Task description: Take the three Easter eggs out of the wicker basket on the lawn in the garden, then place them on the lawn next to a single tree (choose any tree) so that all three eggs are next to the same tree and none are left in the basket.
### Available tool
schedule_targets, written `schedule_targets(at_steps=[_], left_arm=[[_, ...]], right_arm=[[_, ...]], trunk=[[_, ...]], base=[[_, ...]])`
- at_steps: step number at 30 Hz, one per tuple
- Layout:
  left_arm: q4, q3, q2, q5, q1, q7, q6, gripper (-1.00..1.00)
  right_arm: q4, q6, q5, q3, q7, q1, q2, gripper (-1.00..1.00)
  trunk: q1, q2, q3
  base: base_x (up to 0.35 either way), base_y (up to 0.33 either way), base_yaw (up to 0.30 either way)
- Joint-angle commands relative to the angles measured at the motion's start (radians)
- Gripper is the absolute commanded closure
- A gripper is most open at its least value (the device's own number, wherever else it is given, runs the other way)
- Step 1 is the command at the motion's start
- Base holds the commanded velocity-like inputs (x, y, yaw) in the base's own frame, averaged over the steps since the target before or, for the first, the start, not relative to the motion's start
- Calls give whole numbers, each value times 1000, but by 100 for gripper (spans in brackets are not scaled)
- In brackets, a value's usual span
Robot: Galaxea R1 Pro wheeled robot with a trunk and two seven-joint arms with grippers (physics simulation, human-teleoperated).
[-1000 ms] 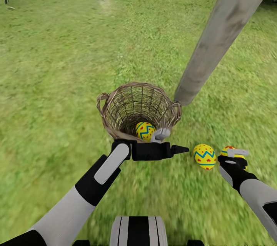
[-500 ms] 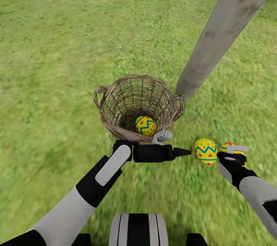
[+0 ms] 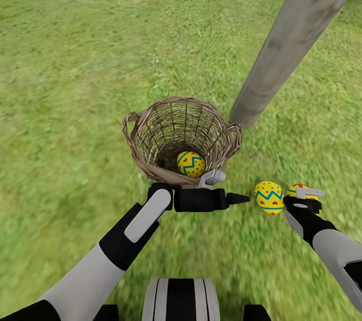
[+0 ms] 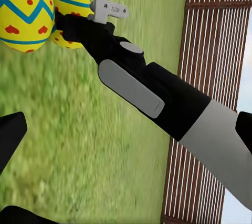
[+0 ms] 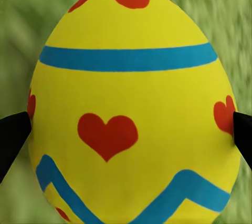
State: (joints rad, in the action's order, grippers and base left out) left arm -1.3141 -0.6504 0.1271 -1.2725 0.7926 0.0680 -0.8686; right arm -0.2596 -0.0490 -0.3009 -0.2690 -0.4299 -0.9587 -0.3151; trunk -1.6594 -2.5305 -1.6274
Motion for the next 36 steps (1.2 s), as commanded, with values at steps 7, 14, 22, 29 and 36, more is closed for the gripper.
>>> schedule_targets(at_steps=[7,14,22,29,36], left_arm=[[-5,0,0,-8,0,7,-3,-100],[-7,0,0,-8,0,7,-3,-100],[-7,0,0,-8,0,7,-3,-100],[-6,0,0,-10,0,7,-3,-100],[-4,0,2,-9,0,7,-3,-100]], right_arm=[[-2,-11,-9,-9,-6,0,-1,-100],[-3,-12,-9,-8,-6,0,-1,-100],[-3,-12,-9,-7,-6,0,-1,-100],[-6,-9,-9,-7,-6,0,-2,-100],[-139,-12,-15,-5,-6,3,-19,-100]], trunk=[[0,0,-1],[0,0,-1],[0,0,-1],[3,1,27],[6,3,54]], base=[[0,0,0],[0,0,0],[0,0,0],[0,0,0],[0,0,0]])
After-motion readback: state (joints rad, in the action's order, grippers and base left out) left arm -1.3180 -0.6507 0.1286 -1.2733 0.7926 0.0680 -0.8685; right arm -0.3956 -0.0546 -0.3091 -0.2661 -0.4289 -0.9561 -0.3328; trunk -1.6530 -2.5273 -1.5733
